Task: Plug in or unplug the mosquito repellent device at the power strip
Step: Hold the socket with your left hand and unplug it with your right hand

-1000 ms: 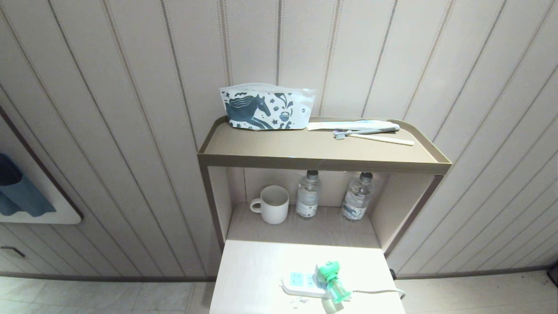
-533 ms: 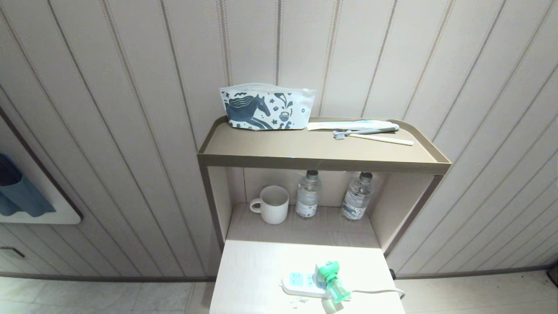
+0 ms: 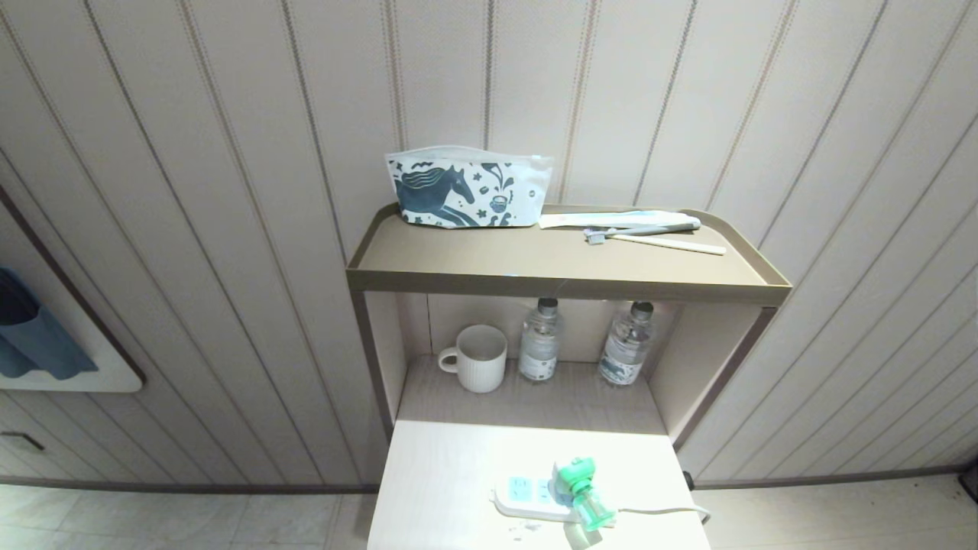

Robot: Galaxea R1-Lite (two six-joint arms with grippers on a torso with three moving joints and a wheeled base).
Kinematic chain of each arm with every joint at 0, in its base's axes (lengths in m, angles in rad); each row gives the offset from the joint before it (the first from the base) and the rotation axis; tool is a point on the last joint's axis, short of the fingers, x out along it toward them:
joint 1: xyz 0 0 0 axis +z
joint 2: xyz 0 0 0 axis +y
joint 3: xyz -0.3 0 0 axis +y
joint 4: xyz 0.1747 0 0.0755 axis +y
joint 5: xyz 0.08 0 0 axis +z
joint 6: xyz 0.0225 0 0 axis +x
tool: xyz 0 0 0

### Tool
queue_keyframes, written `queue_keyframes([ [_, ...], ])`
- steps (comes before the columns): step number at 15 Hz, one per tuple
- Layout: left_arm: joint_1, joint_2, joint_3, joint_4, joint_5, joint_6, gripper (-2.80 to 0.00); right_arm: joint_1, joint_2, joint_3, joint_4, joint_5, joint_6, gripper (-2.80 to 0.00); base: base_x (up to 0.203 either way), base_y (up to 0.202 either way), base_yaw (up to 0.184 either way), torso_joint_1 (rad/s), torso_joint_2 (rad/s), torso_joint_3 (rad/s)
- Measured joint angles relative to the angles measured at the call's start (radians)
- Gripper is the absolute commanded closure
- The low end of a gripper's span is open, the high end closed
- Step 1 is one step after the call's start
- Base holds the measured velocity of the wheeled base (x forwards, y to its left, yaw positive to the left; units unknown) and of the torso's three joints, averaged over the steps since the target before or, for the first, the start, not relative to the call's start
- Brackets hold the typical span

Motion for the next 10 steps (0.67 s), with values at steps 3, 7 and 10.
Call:
queue_keyframes([
  [3,0.000,0.000,0.000,0.000,0.000,0.000,0.00,0.035,0.243,-0.308,0.243,0.082,0.027,0.00,0.000,0.000,0.000,0.000,0.00,0.000],
  [7,0.000,0.000,-0.001,0.000,0.000,0.000,0.00,0.317,0.545,-0.564,0.530,-0.008,0.096,0.00,0.000,0.000,0.000,0.000,0.00,0.000],
  [10,0.000,0.000,-0.001,-0.002,0.000,-0.006,0.00,0.644,0.736,-0.585,0.573,-0.318,0.164,0.00,0.000,0.000,0.000,0.000,0.00,0.000],
])
